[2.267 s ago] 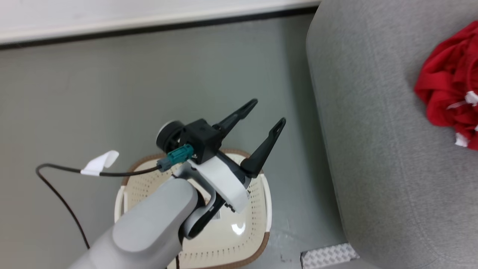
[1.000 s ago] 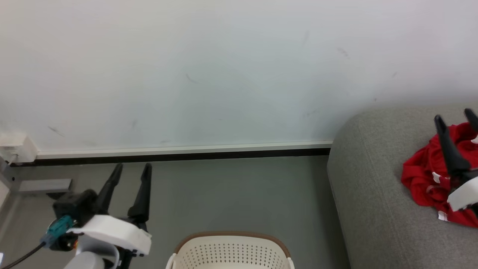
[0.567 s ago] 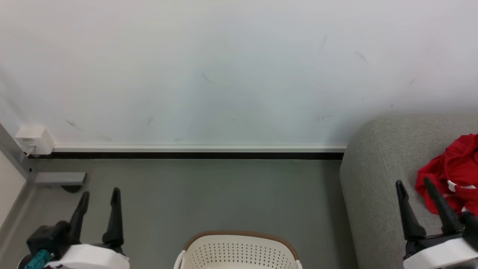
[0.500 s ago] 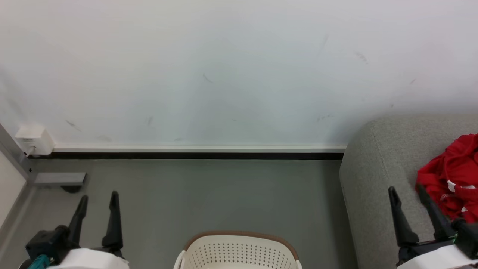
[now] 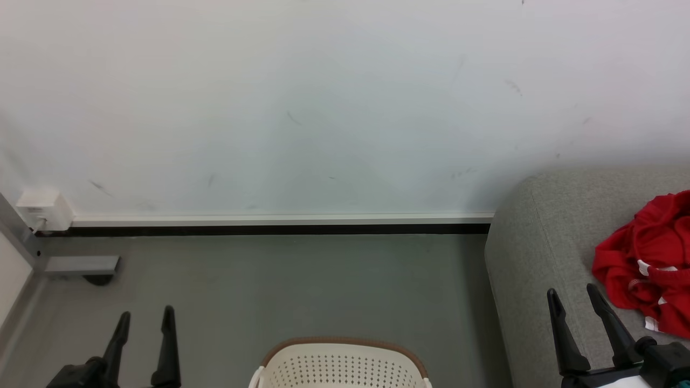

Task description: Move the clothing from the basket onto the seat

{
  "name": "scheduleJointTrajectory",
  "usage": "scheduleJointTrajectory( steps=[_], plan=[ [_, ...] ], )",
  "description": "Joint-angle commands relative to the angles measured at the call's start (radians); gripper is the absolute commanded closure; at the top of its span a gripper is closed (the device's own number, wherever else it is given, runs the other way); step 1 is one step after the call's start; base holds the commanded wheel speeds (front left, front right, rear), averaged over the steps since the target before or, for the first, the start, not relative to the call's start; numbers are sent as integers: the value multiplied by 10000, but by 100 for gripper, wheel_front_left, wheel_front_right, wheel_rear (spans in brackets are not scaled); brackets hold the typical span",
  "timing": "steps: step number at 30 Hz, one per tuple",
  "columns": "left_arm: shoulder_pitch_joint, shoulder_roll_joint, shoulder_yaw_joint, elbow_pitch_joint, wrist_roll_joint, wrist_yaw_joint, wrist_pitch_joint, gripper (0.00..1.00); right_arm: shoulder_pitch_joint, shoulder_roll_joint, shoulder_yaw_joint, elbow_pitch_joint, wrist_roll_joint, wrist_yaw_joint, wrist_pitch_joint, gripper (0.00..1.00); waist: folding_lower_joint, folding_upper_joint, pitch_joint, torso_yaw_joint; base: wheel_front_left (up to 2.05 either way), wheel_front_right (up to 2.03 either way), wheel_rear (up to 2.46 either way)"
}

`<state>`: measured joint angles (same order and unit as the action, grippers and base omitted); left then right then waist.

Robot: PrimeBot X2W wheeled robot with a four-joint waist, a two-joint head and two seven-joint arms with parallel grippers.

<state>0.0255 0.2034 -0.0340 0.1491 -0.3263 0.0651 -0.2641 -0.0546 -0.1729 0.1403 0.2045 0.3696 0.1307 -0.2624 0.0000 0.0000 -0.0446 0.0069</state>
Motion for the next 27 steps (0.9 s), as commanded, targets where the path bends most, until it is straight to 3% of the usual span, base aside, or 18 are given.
scheduleJointTrajectory(
  steps=[1, 14, 27],
  plan=[
    [113, -63, 136, 55, 166, -104, -2, 0, 150, 39, -33, -13, -55, 3, -27, 0, 0, 0, -6, -7, 0, 0, 0],
    [39, -737, 892, 482, 955, -937, -3, 0, 81, 250, -353, -36, -283, 3, -29, 0, 0, 0, -56, -43, 0, 0, 0],
    [-90, -1063, 1379, 671, 1370, -1354, -3, 0, 65, 272, -305, 28, -170, 3, -30, 0, 0, 0, -103, -68, 0, 0, 0]
  ],
)
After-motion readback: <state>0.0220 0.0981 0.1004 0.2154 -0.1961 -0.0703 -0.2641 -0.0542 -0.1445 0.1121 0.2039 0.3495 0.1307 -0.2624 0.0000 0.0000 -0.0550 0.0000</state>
